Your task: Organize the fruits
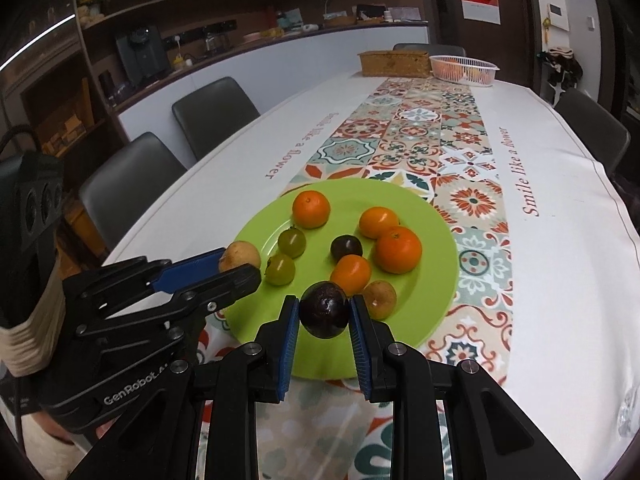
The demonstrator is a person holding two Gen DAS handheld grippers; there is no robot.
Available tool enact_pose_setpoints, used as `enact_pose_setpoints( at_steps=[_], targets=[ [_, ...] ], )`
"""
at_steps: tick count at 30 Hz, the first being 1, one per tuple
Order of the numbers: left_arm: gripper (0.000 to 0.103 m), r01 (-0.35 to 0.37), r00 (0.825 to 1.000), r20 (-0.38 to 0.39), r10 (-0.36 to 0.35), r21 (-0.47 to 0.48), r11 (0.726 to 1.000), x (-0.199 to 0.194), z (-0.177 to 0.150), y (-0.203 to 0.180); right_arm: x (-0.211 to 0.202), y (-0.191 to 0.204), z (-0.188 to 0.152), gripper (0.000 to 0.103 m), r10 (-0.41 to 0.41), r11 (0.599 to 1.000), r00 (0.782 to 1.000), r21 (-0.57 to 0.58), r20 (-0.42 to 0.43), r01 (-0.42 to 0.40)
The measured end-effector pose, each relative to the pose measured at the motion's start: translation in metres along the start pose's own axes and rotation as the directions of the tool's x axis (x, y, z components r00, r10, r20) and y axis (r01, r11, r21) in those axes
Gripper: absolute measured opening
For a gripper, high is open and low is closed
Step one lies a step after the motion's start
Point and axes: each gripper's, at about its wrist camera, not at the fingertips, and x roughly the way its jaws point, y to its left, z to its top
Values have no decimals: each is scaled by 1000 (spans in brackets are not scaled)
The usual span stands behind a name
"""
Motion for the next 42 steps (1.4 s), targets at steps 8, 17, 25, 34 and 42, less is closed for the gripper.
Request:
enact_pose_setpoints(
  at_steps=[8,17,25,34,42],
  targets=[
    [27,6,1000,-28,-6,22,1000,19,4,4,19,-4,3,27,-4,1000,1000,-2,-31,4],
    [37,-72,997,-21,72,31,997,6,-3,5,19,-14,0,35,-10,999,999,43,-30,12],
    [46,-138,990,21,137,55,989,-34,-14,-12,-14,-6,-11,35,-62,998,998,10,18,62],
    [69,-187,980,77,185,23,982,-89,-33,-35,-80,7,-34,47,-115,993,987,2,116,115],
    [88,-228,965,144,219,46,973,-132,-55,-65,-138,19,-65,66,-174,984,964,-11,198,180]
  ],
)
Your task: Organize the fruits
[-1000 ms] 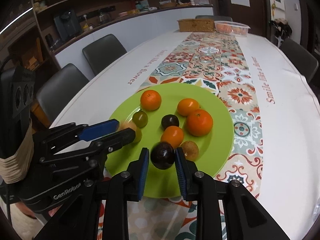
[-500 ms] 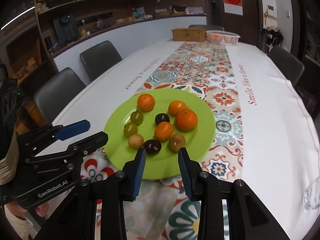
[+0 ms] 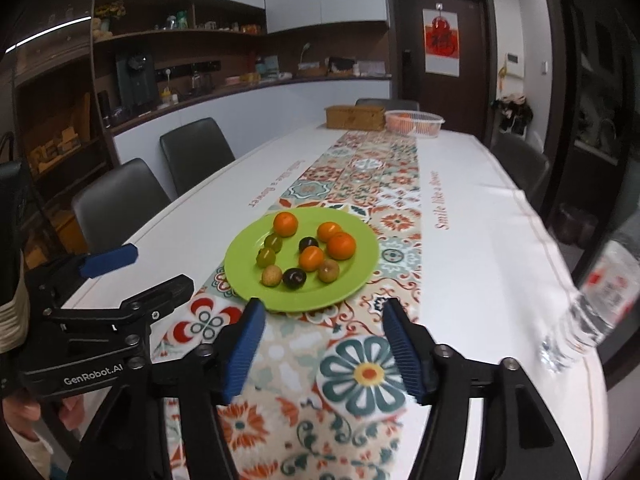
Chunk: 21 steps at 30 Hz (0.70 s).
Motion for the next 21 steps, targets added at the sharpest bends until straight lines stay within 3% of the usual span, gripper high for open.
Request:
enact_pose_setpoints(
  at_steps=[6,21],
  targets=[
    [98,-16,999,44,16,4,1000,-32,-11,-11,-36,-1,-15,74,-27,1000,999,-3,37,27],
    [101,-41,996,83,40,2,999,-74,-38,-21,-77,-5,-44,77,-48,999,995,23,83,46]
  ],
)
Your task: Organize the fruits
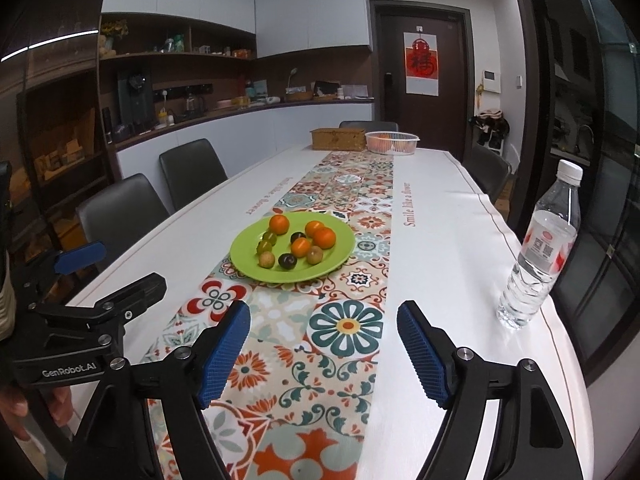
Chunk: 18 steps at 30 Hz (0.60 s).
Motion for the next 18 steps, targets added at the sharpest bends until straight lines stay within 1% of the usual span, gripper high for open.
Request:
enact_pose_setpoints(
  at_steps=[8,11,15,18],
  targets=[
    [102,-12,1000,24,12,-13,1000,-12,-3,1,-12,1,-6,77,-11,1000,1000,5,18,11],
    [103,-11,1000,26,11,-19,1000,-17,-5,2,-16,2,-8,77,-20,1000,1000,7,22,20],
    [103,-27,999,22,28,-22,999,-21,-9,1,-19,2,-11,77,-23,1000,1000,9,20,23],
    [103,-23,999,27,23,-25,999,-24,-11,2,-20,2,-12,77,-25,1000,1000,10,17,25]
  ],
)
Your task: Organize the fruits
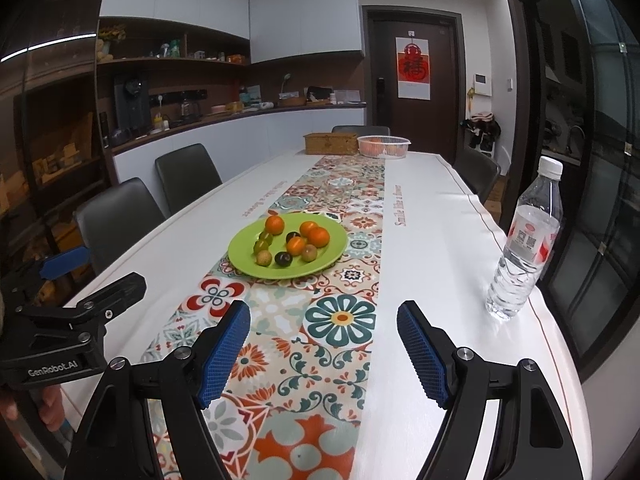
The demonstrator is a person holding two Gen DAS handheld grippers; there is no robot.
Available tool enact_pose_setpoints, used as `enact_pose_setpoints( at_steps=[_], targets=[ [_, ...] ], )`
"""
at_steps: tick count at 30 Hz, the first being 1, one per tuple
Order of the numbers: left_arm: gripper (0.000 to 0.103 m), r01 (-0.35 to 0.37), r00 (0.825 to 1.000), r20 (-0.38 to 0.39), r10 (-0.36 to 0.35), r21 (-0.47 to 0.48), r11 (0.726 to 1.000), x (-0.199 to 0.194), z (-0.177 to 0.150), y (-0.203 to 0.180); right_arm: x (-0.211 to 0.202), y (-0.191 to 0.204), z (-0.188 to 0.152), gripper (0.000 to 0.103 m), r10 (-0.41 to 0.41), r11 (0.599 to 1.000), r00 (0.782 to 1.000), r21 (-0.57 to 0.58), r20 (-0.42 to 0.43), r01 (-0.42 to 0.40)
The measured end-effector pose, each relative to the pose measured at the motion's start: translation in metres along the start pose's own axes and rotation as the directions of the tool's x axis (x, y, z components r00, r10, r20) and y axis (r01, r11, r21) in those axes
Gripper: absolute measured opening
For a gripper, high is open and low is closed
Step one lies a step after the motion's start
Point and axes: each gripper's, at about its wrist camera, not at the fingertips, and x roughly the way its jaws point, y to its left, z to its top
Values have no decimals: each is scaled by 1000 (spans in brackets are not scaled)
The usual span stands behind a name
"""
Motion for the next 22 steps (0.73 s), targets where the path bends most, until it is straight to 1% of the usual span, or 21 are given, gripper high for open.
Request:
enact_pose_setpoints(
  at_steps=[6,14,22],
  targets=[
    [103,14,1000,9,-14,-6,1000,-5,-1,0,-4,2,0,77,4,1000,1000,-4,6,-4],
    [103,4,1000,31,-4,-5,1000,-12,0,-1,-7,2,-2,77,3,1000,1000,-2,10,-3],
    [103,-2,1000,25,2,-9,1000,-12,-2,-2,-8,0,-4,77,0,1000,1000,3,4,0]
  ],
)
